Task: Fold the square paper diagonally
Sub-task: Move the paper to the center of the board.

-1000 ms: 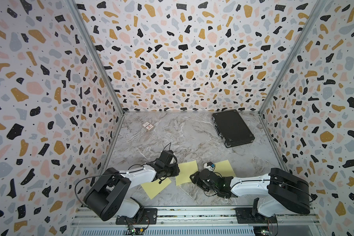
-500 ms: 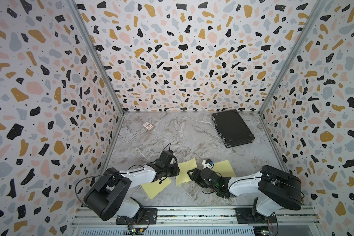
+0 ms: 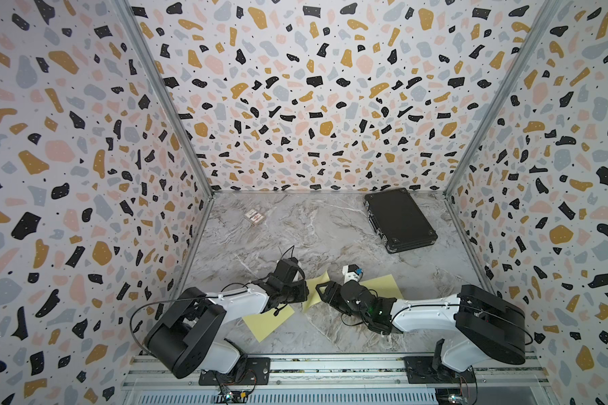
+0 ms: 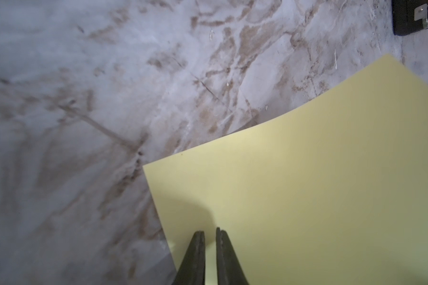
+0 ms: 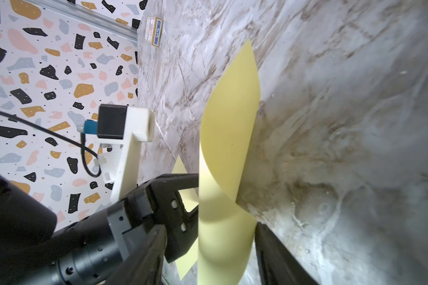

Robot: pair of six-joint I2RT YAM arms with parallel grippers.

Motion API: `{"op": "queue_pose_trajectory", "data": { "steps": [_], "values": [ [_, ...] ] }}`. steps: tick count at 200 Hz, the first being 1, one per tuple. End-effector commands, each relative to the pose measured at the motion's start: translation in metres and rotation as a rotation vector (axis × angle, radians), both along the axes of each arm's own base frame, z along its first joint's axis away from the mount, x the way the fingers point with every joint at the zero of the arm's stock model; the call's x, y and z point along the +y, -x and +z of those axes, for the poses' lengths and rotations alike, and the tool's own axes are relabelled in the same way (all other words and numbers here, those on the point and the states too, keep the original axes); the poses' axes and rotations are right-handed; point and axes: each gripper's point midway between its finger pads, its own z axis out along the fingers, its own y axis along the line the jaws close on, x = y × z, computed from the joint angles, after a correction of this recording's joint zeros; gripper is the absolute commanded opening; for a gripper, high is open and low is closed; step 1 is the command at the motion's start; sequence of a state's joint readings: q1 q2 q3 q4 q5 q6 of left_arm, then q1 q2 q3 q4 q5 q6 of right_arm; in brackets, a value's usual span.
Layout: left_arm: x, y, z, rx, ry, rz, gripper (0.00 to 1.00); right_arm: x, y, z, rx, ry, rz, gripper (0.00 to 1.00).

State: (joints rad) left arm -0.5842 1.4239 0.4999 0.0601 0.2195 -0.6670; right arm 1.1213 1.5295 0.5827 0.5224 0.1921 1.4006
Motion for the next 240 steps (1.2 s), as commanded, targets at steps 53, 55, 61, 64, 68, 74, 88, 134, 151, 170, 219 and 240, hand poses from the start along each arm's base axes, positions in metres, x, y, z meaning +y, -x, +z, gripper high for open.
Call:
{"op": "queue_pose_trajectory", "data": {
  "steps": [53,55,61,64,68,74,88,134,151,170,219,240],
  "values": [
    [0.036,0.031,-0.041,0.127,-0.167,0.034,0.16,-0.004,-0.005,0.016,-0.032,-0.119,-0.052,0.63],
    [0.036,0.032,-0.041,0.128,-0.168,0.034,0.16,-0.003,-0.005,0.017,-0.035,-0.122,-0.048,0.63],
    [0.036,0.031,-0.040,0.126,-0.168,0.034,0.16,0.002,-0.005,0.022,-0.047,-0.132,-0.032,0.62],
    [0.036,0.031,-0.040,0.126,-0.169,0.035,0.16,0.005,-0.005,0.025,-0.056,-0.137,-0.022,0.61],
    [0.037,0.032,-0.040,0.127,-0.169,0.035,0.16,0.009,-0.005,0.029,-0.068,-0.146,-0.007,0.58],
    [0.037,0.032,-0.039,0.127,-0.169,0.037,0.16,0.014,-0.005,0.036,-0.086,-0.162,0.014,0.52],
    [0.037,0.032,-0.038,0.124,-0.169,0.036,0.16,0.024,-0.003,0.049,-0.129,-0.185,0.065,0.46],
    [0.039,0.031,-0.039,0.124,-0.175,0.045,0.16,0.012,-0.002,0.022,-0.068,-0.043,0.049,0.52],
    [0.039,0.032,-0.040,0.126,-0.177,0.046,0.16,0.006,0.000,0.009,-0.038,-0.016,0.035,0.54],
    [0.039,0.032,-0.041,0.128,-0.180,0.045,0.16,0.004,0.002,0.006,-0.026,0.000,0.038,0.59],
    [0.042,0.033,-0.041,0.130,-0.191,0.048,0.16,-0.003,0.004,0.003,-0.012,0.015,0.025,0.61],
    [0.042,0.033,-0.040,0.127,-0.192,0.053,0.16,-0.013,0.008,-0.004,0.019,0.068,0.019,0.61]
  ]
}}
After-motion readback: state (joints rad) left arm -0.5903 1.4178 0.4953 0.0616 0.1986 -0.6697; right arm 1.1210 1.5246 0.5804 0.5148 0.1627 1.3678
